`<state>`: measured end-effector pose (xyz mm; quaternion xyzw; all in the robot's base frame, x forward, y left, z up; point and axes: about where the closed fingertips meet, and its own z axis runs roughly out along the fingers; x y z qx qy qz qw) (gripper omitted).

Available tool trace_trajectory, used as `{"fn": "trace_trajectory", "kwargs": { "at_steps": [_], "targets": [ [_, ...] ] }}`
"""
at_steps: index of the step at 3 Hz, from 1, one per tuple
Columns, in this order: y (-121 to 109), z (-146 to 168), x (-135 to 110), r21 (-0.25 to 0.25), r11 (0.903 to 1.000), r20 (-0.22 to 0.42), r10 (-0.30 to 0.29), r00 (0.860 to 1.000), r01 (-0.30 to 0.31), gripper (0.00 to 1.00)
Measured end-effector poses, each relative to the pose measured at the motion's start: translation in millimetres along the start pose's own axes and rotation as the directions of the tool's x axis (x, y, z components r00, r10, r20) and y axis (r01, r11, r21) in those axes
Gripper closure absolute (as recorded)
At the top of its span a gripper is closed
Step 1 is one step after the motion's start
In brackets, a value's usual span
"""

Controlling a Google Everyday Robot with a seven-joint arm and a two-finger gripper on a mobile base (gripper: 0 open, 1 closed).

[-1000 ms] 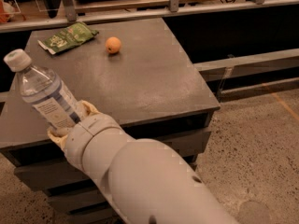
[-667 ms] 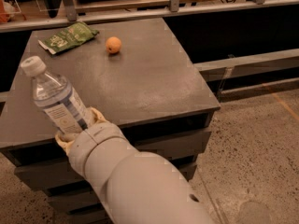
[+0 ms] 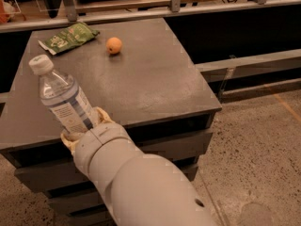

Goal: Move blue plastic bottle near orange

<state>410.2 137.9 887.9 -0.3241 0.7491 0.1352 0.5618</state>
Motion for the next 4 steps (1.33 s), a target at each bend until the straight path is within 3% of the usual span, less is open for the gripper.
{"fn": "trace_trajectory", "kwargs": {
  "at_steps": [2, 3, 4],
  "targets": [
    [0.0, 0.0, 0.0, 0.000, 1.0000, 0.000, 0.000, 1.000, 0.000, 1.00],
    [-50.8, -16.7, 14.9, 0.130, 0.9914, -0.031, 0.010, 0.999, -0.006, 1.00],
    [-79.1, -31.1, 23.6, 0.194, 0.9810, -0.046, 0.016, 0.999, -0.007, 1.00]
  ]
}}
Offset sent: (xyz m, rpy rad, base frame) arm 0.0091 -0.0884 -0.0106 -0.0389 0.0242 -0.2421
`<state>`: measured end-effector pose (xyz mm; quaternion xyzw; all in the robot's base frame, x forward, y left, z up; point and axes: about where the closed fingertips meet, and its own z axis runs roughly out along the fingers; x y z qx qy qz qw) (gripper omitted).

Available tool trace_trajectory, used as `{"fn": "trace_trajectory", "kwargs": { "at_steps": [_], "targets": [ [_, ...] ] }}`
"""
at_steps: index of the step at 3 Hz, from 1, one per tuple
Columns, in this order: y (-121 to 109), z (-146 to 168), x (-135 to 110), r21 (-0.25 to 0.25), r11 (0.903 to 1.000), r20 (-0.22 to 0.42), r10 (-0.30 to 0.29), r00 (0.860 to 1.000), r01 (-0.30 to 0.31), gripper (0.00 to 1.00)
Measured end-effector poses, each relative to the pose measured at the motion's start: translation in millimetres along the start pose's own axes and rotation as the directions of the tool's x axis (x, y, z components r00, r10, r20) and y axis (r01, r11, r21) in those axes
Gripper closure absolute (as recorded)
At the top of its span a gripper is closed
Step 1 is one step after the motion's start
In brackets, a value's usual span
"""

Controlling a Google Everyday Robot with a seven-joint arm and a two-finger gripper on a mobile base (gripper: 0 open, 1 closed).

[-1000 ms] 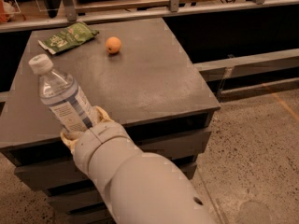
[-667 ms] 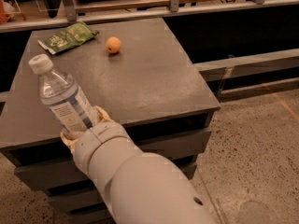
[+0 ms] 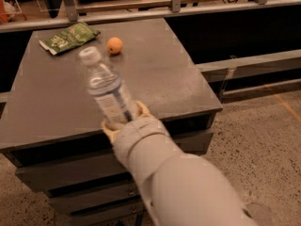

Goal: Move blue plastic bottle near orange

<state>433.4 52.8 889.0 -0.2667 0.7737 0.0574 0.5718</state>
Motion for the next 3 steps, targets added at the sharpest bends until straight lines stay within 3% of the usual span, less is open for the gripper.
{"fn": "trace_trajectory", "kwargs": {
  "at_steps": [1, 2, 3],
  "targets": [
    [-63.9, -28.3, 16.3, 0.108, 0.9940, -0.020, 0.020, 1.000, -0.018, 1.00],
    [-105.5, -54.4, 30.2, 0.152, 0.9876, -0.023, 0.044, 0.999, -0.040, 1.00],
    [-126.7, -69.2, 50.7, 0.103, 0.9892, -0.014, 0.106, 0.994, -0.104, 1.00]
  ]
}}
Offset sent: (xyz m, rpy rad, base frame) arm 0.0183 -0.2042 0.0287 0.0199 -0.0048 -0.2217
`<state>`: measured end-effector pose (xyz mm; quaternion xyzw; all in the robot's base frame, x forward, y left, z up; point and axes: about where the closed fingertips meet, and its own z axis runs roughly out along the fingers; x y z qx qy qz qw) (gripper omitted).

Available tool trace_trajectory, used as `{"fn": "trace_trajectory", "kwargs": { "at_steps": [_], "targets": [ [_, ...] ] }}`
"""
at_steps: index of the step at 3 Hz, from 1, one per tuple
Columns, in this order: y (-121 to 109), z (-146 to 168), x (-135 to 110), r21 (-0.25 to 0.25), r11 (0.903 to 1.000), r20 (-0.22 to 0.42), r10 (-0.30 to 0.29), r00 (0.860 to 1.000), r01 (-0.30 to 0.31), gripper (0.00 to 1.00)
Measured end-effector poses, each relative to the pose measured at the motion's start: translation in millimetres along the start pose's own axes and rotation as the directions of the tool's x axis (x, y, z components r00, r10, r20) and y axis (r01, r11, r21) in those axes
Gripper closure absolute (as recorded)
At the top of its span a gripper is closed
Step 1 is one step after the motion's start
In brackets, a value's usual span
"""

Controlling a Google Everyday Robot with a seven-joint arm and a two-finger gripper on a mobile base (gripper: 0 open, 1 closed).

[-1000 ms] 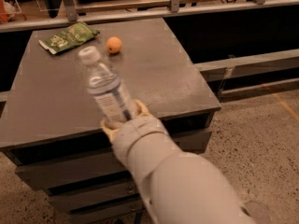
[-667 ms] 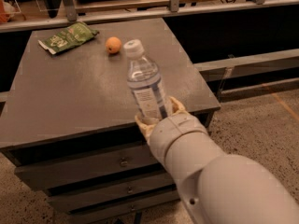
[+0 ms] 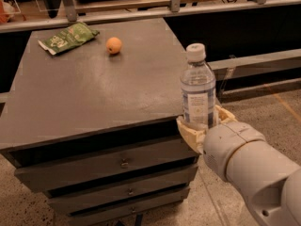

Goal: Move blue plastic bottle near orange

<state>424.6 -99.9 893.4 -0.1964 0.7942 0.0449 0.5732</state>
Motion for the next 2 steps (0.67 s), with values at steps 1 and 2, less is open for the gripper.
{"fn": "trace_trajectory", "kwargs": {
  "at_steps": [1, 2],
  "targets": [
    [-15.3, 0.8, 6.3, -0.134, 0.9895, -0.009, 0.055, 0.998, -0.056, 1.00],
    [-44.5, 17.2, -3.9, -0.176, 0.9830, 0.004, 0.053, 0.999, -0.051, 1.00]
  ]
}}
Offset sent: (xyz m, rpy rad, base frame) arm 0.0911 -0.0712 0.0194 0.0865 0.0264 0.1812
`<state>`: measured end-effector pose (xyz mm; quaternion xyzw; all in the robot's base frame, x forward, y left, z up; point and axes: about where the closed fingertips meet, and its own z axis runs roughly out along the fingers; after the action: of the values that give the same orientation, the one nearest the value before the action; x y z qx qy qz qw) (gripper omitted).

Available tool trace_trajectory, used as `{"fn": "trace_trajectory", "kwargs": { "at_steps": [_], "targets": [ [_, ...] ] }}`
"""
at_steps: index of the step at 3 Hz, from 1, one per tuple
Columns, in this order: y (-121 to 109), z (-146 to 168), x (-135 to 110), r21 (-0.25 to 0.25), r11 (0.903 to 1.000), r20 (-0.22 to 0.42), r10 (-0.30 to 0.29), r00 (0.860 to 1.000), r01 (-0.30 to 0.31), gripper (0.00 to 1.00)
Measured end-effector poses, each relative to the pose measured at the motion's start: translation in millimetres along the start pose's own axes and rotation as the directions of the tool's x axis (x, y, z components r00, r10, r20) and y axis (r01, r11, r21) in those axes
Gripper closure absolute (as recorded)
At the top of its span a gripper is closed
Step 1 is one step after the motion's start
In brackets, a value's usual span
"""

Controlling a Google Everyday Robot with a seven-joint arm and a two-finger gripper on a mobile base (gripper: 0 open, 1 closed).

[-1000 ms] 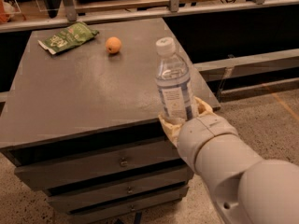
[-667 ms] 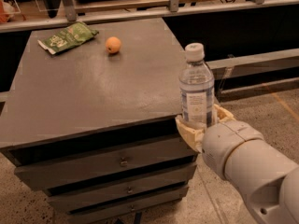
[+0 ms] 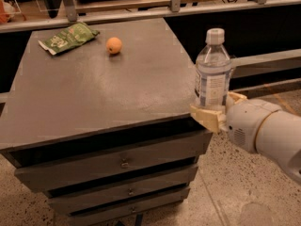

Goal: Move blue plastic bottle near orange

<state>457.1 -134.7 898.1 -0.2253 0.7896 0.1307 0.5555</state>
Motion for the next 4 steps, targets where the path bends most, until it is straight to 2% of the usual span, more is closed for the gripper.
{"fn": "trace_trajectory", "kwargs": {
  "at_steps": [1, 3, 4],
  "targets": [
    [-31.5, 1.7, -8.8, 0.081, 0.9958, -0.007, -0.042, 0.999, 0.042, 1.00],
    [-35.1, 7.9, -11.8, 0.092, 0.9949, 0.012, -0.042, 0.999, 0.041, 1.00],
    [-42.9, 27.4, -27.7, 0.085, 0.9941, 0.056, -0.072, 0.996, 0.067, 1.00]
  ]
}}
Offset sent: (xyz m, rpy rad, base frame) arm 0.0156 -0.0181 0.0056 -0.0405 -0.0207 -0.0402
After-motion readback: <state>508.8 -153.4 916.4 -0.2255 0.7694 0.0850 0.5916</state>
